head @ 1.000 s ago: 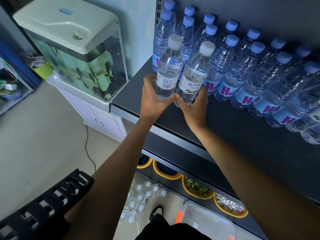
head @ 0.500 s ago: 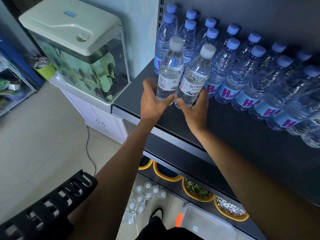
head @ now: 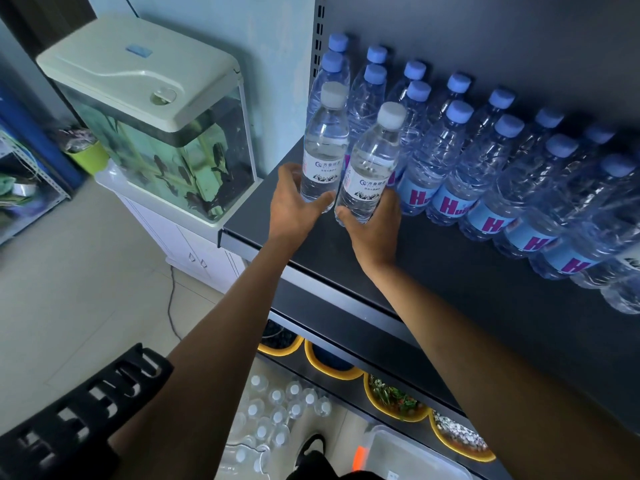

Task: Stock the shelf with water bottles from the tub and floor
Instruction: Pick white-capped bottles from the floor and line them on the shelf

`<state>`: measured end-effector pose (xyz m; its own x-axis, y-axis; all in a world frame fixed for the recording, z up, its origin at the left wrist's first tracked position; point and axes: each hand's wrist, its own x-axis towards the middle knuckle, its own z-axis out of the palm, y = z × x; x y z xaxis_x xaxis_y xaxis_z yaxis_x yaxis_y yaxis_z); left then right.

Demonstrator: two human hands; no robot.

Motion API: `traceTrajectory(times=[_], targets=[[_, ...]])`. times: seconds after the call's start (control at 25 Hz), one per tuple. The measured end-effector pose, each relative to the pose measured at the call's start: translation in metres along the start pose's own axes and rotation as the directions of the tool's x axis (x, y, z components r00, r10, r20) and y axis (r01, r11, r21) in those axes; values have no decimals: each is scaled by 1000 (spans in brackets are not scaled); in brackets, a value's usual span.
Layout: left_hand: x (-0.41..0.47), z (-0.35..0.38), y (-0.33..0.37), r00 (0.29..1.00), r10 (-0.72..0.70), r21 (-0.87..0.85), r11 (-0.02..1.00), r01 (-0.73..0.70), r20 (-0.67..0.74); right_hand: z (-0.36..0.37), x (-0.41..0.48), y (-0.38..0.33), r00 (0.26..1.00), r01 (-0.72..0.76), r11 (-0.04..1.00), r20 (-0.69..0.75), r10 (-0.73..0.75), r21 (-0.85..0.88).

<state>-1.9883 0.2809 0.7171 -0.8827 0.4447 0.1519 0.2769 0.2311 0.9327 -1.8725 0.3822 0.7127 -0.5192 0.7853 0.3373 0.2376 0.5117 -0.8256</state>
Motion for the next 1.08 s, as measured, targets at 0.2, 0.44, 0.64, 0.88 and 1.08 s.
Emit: traceTrajectory(times=[0.2,0.44,0.64,0.88,1.08], targets=[[24,-10,-10,1000,-8,-16,1000,8,-13,22,10,-13,999,-46,999,20,47,-9],[34,-9,-16,997,55,-11,998,-56,-60,44,22,-18,998,-62,996,5,62,-57],[35,-5,-17,995,76,-11,997,-77,-64,48,25,-16,995,-98,989,-38,94,-110],[35,-3,-17,997,16,-28,999,-19,-80,53,29,-18,986,-158,975,-86,146,-159],[34,-4,-14,996,8,-17,1000,-9,-87,58,30,-24,972,-215,962,-132,194,-168]])
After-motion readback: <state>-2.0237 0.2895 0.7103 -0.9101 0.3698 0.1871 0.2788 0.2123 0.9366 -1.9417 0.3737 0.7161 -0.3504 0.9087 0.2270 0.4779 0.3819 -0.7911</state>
